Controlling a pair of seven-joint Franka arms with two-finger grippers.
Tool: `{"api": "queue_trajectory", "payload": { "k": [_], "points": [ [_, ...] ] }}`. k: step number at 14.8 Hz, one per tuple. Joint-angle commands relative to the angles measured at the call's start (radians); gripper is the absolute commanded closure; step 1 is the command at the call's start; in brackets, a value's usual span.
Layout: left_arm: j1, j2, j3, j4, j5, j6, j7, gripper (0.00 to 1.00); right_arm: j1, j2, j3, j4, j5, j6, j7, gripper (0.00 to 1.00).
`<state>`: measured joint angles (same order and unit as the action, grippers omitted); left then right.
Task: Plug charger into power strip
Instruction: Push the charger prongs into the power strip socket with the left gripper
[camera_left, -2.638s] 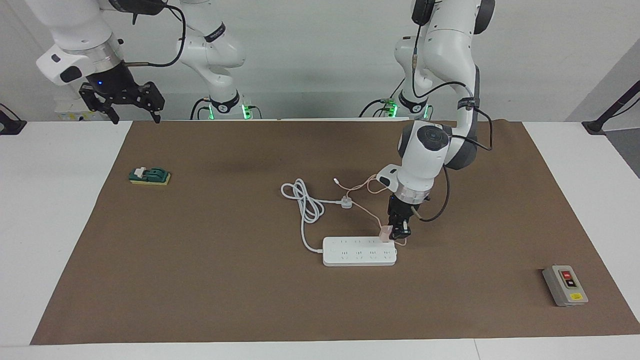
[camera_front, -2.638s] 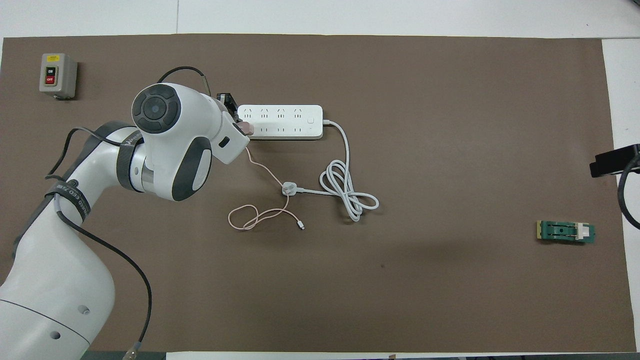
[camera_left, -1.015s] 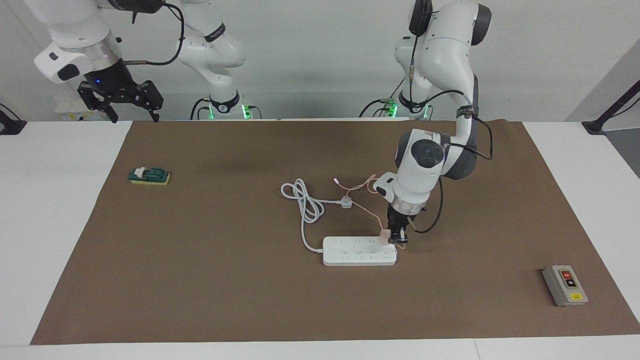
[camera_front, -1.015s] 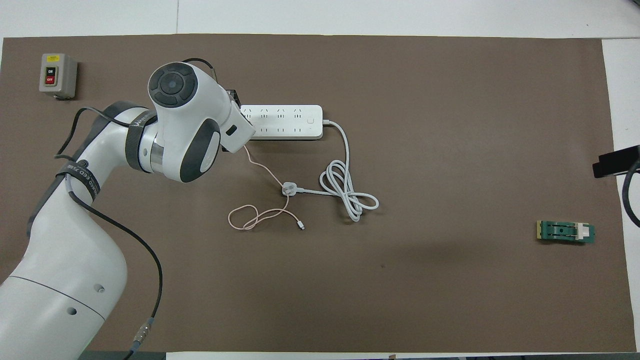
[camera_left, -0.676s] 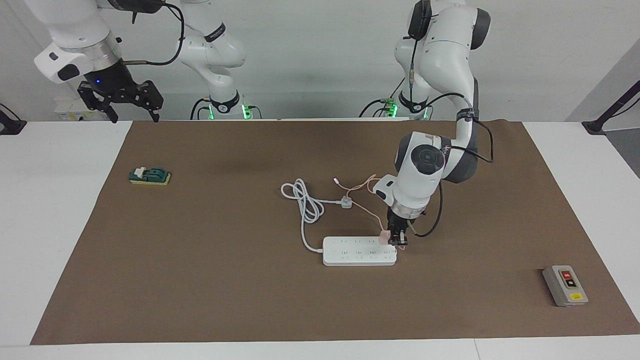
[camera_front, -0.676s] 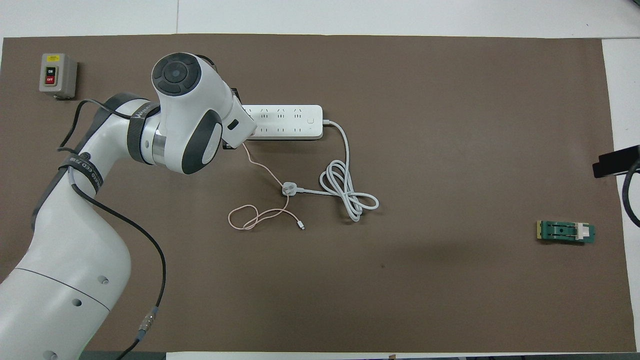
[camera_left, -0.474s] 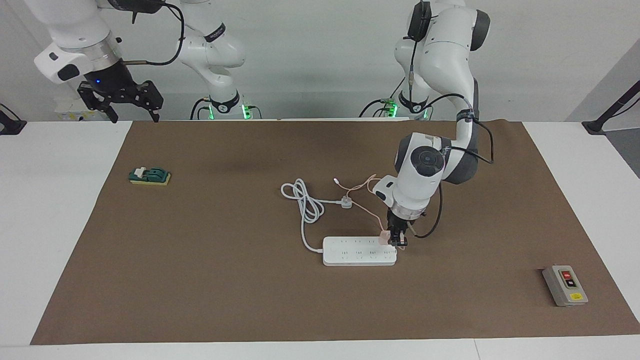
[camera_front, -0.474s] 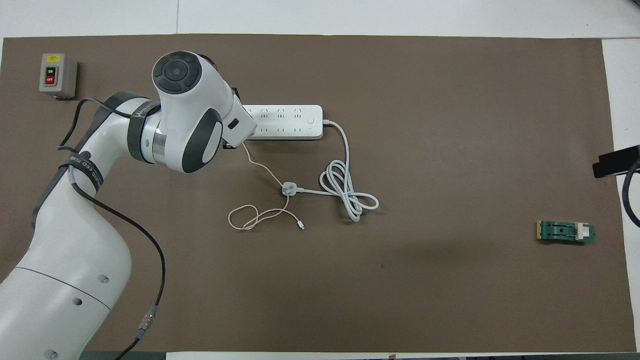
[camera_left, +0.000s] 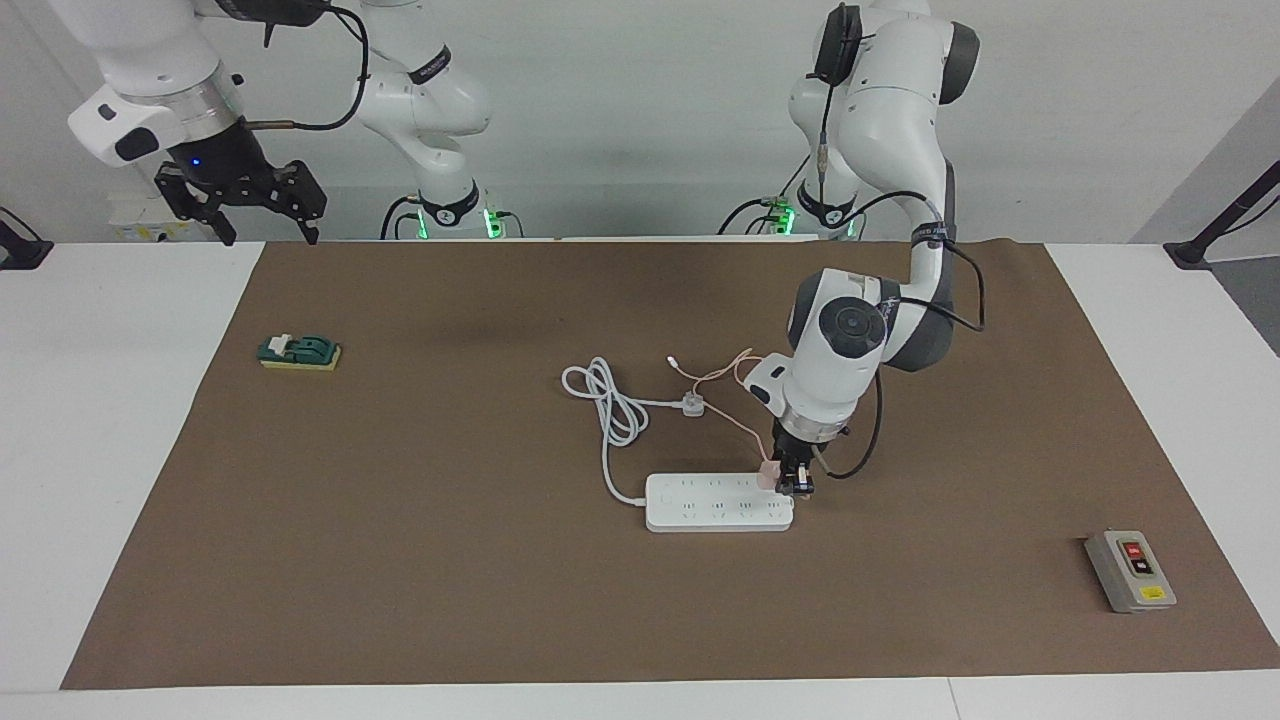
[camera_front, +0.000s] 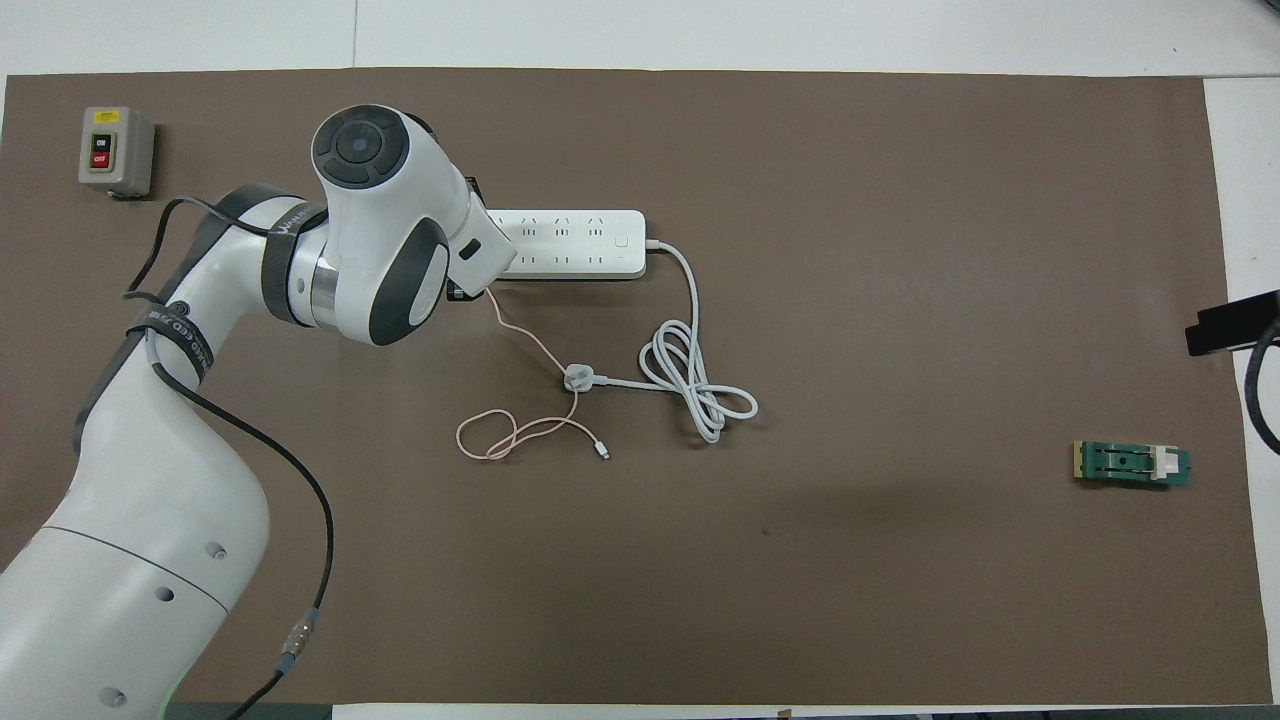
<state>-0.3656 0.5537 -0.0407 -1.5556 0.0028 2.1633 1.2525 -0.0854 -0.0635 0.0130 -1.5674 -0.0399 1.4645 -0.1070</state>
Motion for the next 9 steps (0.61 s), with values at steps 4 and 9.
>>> {"api": "queue_trajectory", "payload": {
  "k": [4, 9],
  "points": [
    [0.017, -0.063, 0.018, 0.038, -0.183, -0.097, -0.062, 0.00, -0.016, -0.022, 0.005, -0.023, 0.025, 0.008, 0.003, 0.00],
    [0.030, -0.230, 0.025, 0.039, -0.184, -0.330, -0.465, 0.00, -0.016, -0.021, 0.007, -0.023, 0.025, 0.010, 0.004, 0.00]
  ]
}}
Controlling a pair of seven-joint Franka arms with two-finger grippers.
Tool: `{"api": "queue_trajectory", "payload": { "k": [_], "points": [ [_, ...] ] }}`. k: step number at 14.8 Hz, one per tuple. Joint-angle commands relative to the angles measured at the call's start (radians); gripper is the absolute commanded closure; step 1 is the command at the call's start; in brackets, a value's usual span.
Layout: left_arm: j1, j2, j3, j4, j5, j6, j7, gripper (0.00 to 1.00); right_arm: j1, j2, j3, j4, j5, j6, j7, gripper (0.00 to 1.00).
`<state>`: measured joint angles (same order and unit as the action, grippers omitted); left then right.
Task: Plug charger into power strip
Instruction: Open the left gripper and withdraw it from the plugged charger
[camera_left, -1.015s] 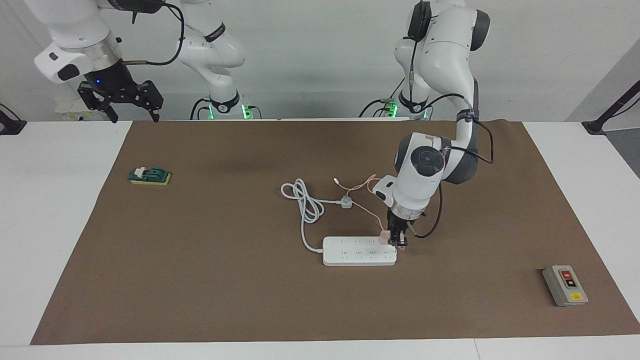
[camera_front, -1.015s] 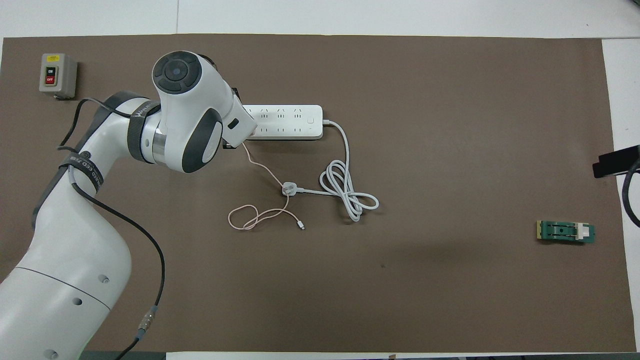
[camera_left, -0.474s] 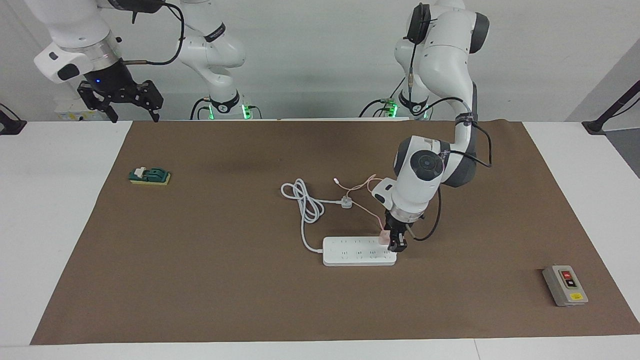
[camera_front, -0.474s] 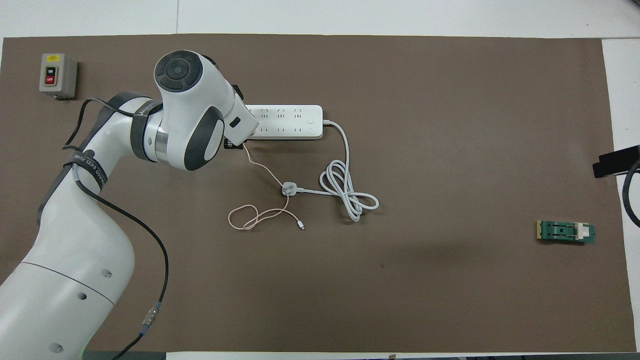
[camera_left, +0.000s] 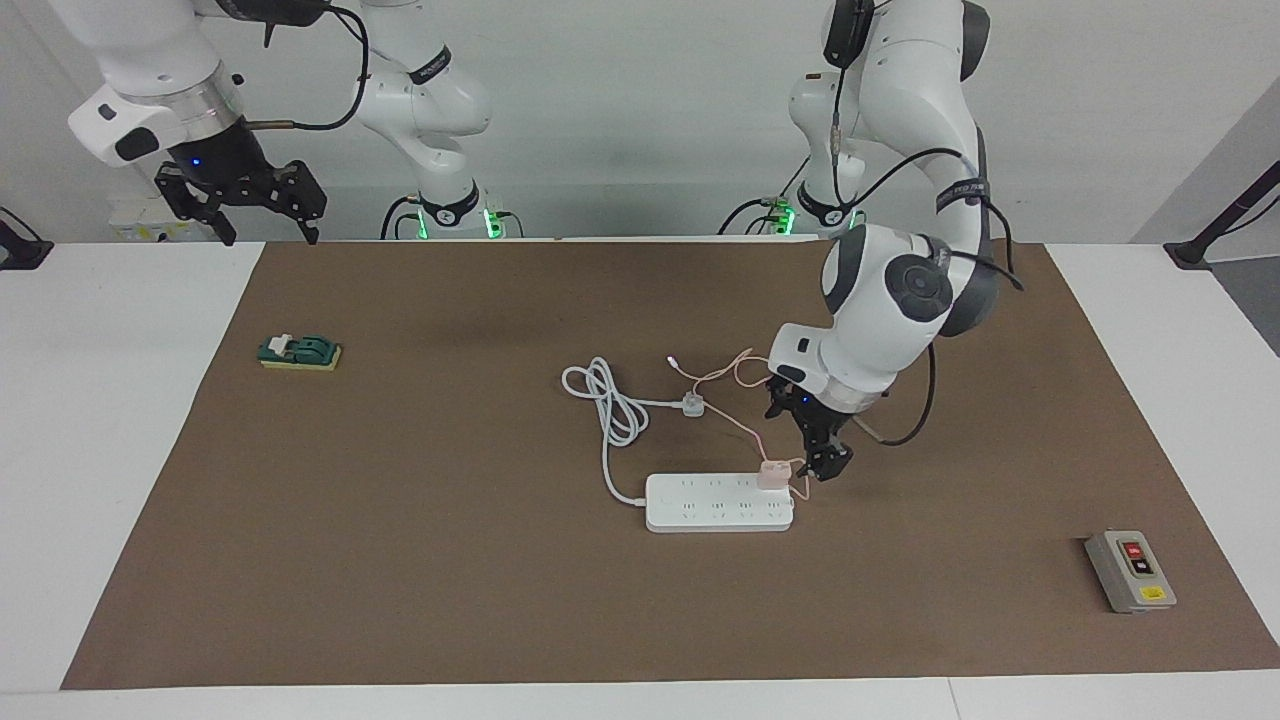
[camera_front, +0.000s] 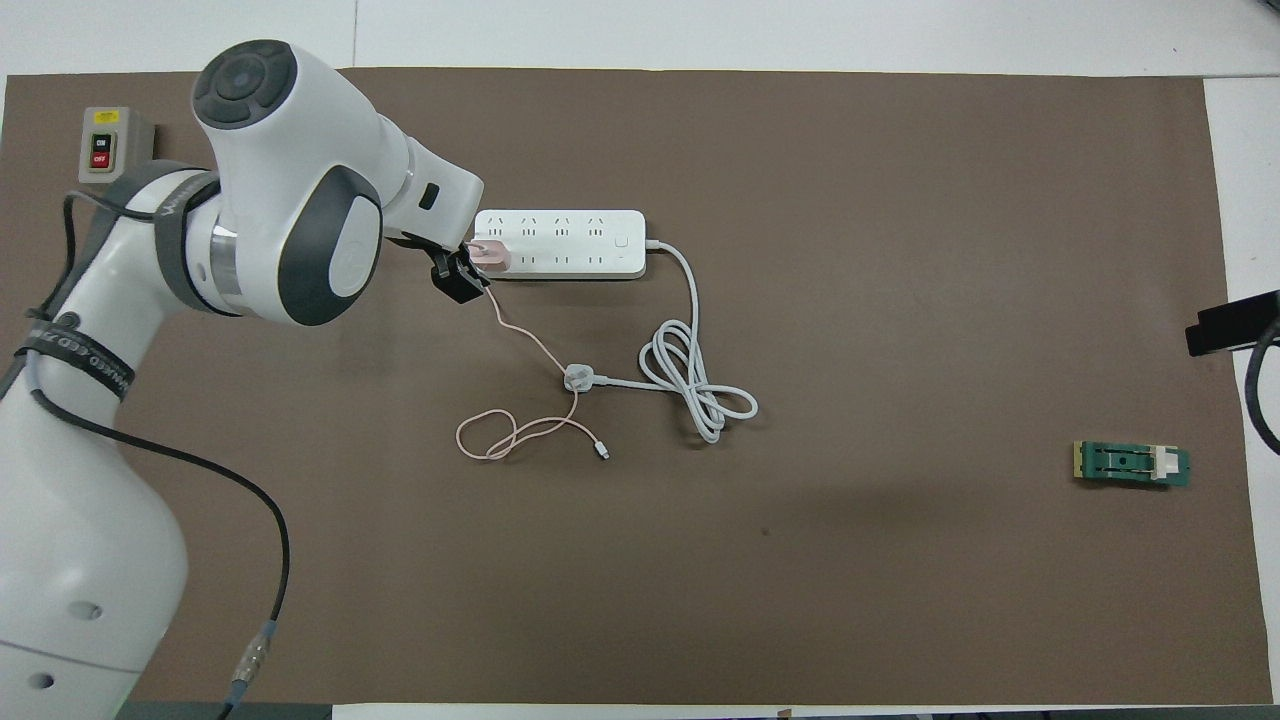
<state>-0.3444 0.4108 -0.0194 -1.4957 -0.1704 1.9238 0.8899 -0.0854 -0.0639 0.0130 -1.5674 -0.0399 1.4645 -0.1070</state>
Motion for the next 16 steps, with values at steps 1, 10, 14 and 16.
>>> {"api": "queue_trajectory", "payload": {
  "k": [1, 10, 14, 16],
  "points": [
    [0.019, -0.122, 0.024, -0.020, -0.008, -0.151, -0.138, 0.00, -0.016, -0.020, 0.007, -0.023, 0.025, 0.008, 0.004, 0.00],
    [0.050, -0.308, 0.213, -0.028, 0.111, -0.418, -0.763, 0.00, -0.016, -0.020, 0.007, -0.023, 0.025, 0.008, 0.004, 0.00],
    [0.065, -0.352, 0.217, -0.032, 0.114, -0.446, -0.789, 0.00, -0.016, -0.022, 0.007, -0.023, 0.025, 0.007, 0.004, 0.00],
    [0.082, -0.362, 0.214, -0.035, 0.115, -0.459, -0.789, 0.00, -0.014, -0.022, 0.008, -0.023, 0.023, 0.008, 0.009, 0.00]
  ]
}}
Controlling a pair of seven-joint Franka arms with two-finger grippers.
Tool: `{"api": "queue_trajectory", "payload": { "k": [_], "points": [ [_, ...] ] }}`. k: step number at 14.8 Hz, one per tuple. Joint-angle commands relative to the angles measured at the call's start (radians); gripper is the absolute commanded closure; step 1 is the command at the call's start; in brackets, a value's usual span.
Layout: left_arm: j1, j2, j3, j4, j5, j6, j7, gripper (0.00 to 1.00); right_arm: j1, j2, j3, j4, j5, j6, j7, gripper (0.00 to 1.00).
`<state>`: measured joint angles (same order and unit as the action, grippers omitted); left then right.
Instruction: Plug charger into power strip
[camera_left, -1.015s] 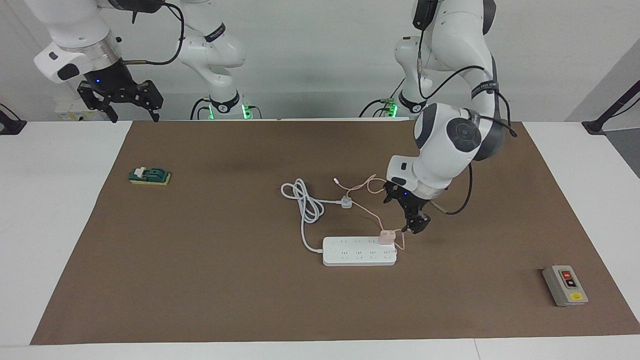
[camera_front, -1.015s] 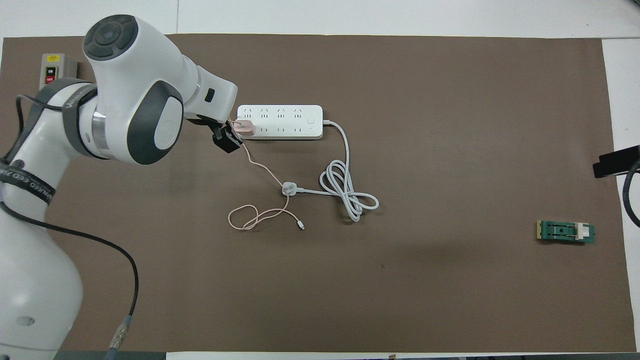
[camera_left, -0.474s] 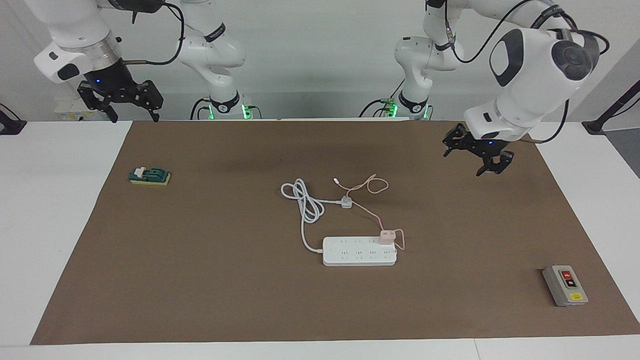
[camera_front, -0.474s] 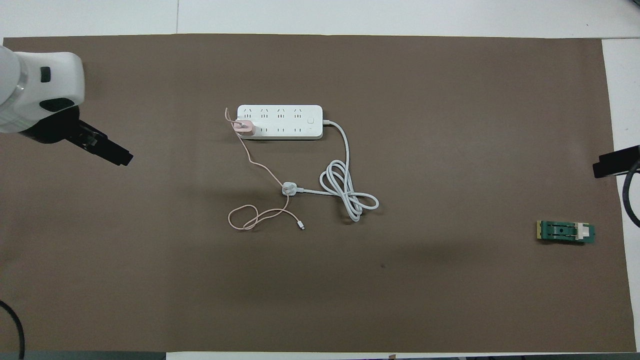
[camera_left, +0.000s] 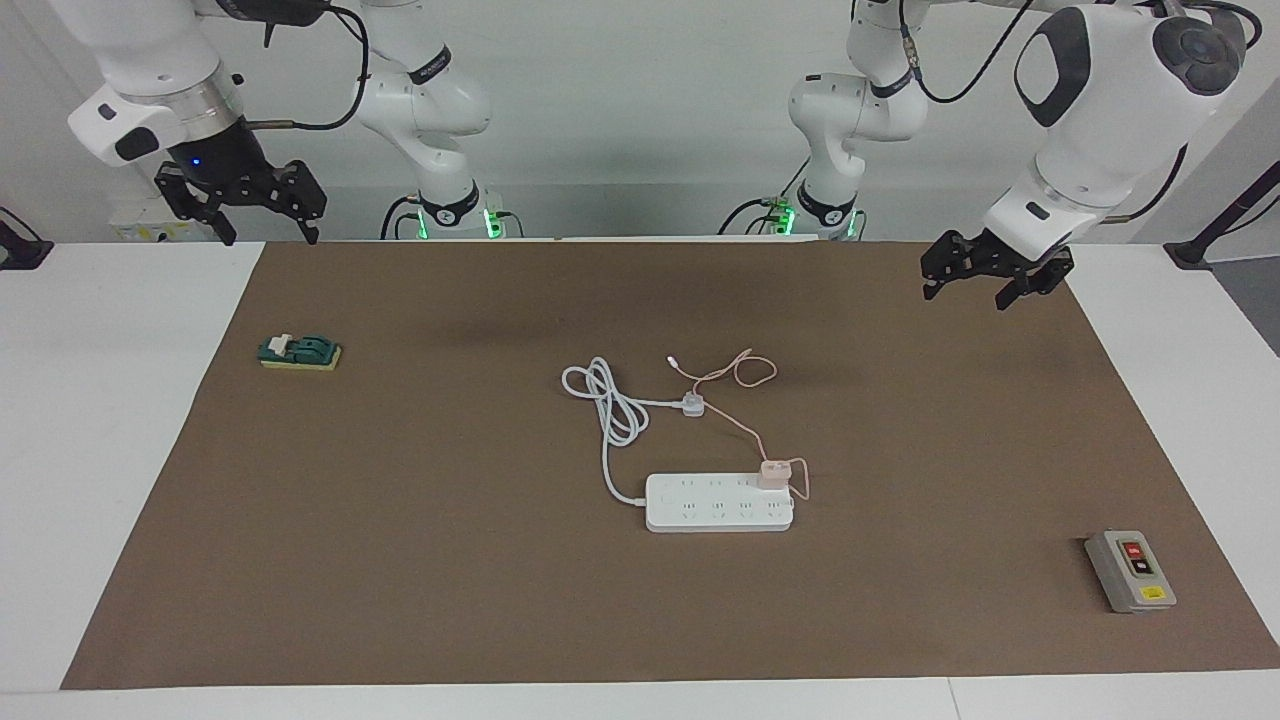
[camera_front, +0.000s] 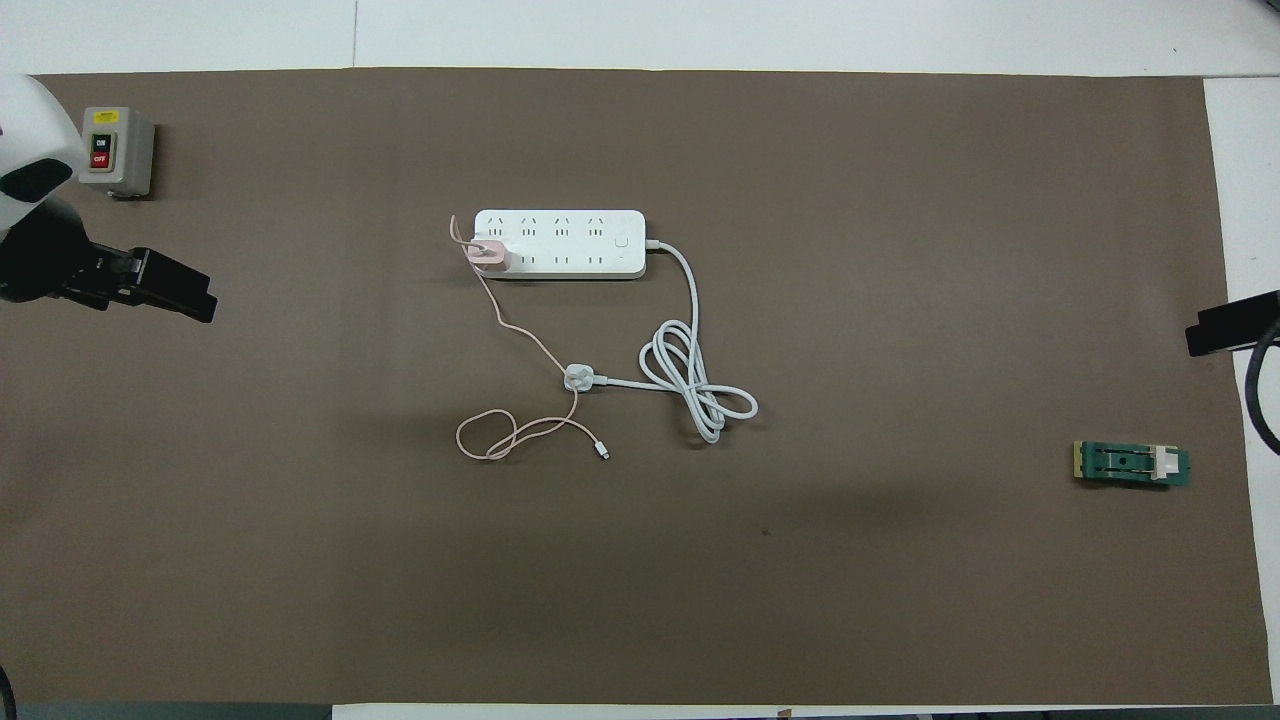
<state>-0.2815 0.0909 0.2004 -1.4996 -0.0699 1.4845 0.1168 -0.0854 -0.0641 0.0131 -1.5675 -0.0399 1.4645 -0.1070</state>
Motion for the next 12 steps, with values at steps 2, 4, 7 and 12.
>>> {"api": "queue_trajectory", "payload": {
  "k": [2, 4, 7, 12],
  "points": [
    [0.024, -0.057, -0.002, -0.060, 0.015, -0.013, -0.020, 0.00, -0.014, -0.022, 0.008, -0.023, 0.023, 0.010, 0.007, 0.00],
    [0.031, -0.056, -0.001, -0.059, 0.015, -0.018, -0.057, 0.00, -0.013, -0.022, 0.008, -0.023, 0.023, 0.010, 0.009, 0.00],
    [0.028, -0.074, -0.015, -0.057, 0.059, -0.074, -0.072, 0.00, -0.014, -0.022, 0.008, -0.023, 0.023, 0.010, 0.009, 0.00],
    [0.159, -0.097, -0.127, -0.077, 0.059, -0.035, -0.077, 0.00, -0.014, -0.022, 0.008, -0.023, 0.023, 0.008, 0.007, 0.00]
  ]
}}
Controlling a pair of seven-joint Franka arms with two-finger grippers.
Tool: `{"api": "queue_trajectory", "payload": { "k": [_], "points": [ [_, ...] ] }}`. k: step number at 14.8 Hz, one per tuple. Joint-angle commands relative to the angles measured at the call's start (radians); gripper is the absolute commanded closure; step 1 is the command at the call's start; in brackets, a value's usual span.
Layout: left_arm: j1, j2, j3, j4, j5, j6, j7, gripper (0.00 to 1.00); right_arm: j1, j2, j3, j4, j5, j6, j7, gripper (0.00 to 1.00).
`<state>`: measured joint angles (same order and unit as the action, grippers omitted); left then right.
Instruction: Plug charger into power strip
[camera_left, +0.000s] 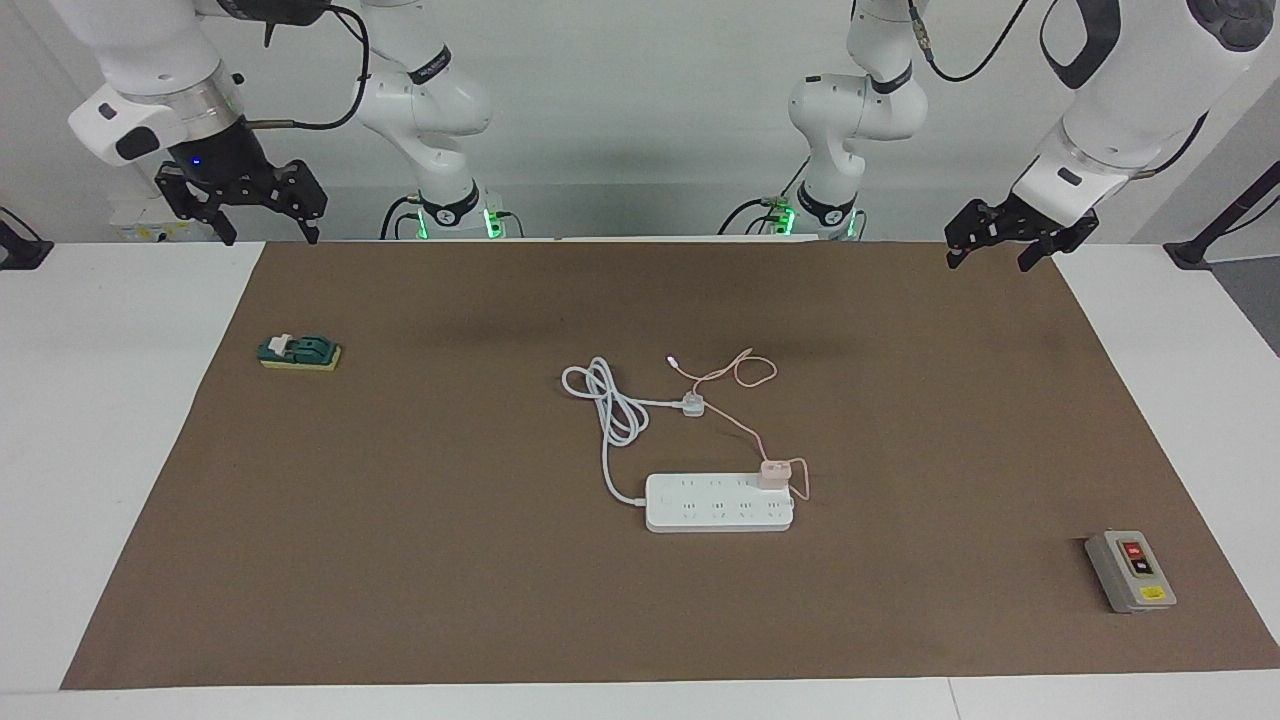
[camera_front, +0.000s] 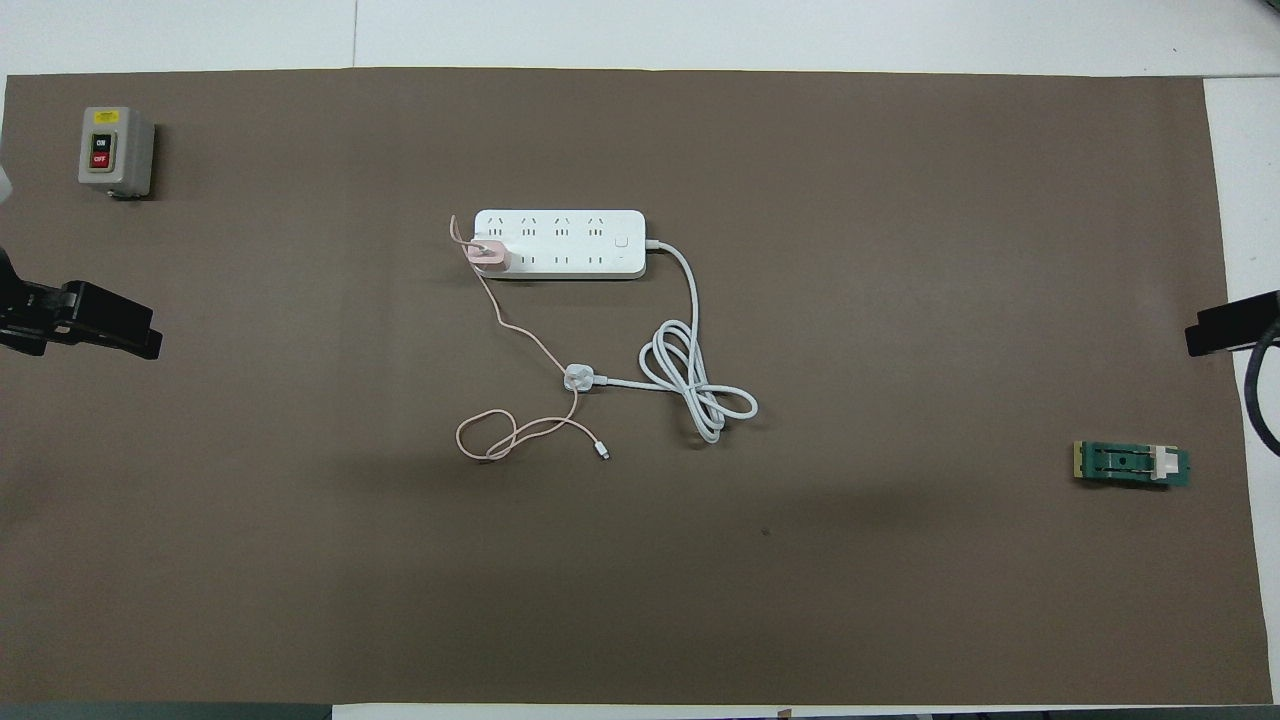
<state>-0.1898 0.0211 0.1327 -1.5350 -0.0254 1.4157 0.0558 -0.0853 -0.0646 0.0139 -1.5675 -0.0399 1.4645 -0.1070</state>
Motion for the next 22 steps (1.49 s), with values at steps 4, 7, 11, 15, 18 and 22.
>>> {"api": "queue_trajectory", "payload": {
  "k": [4, 7, 11, 15, 18, 22],
  "points": [
    [0.084, -0.044, -0.067, -0.069, 0.016, 0.060, -0.055, 0.00, -0.014, -0.021, 0.008, -0.023, 0.023, 0.008, 0.007, 0.00],
    [0.084, -0.047, -0.070, -0.076, 0.016, 0.088, -0.116, 0.00, -0.014, -0.021, 0.008, -0.023, 0.023, 0.010, 0.007, 0.00],
    [0.104, -0.049, -0.099, -0.096, 0.016, 0.129, -0.106, 0.00, -0.014, -0.021, 0.008, -0.023, 0.023, 0.011, 0.007, 0.00],
    [0.105, -0.047, -0.103, -0.089, 0.019, 0.114, -0.086, 0.00, -0.014, -0.021, 0.008, -0.023, 0.023, 0.011, 0.007, 0.00],
    [0.160, -0.067, -0.137, -0.091, 0.019, 0.100, -0.065, 0.00, -0.016, -0.021, 0.008, -0.023, 0.023, 0.011, 0.007, 0.00],
    [0.180, -0.076, -0.171, -0.108, 0.021, 0.109, -0.051, 0.00, -0.016, -0.021, 0.008, -0.023, 0.023, 0.011, 0.006, 0.00]
  ]
}}
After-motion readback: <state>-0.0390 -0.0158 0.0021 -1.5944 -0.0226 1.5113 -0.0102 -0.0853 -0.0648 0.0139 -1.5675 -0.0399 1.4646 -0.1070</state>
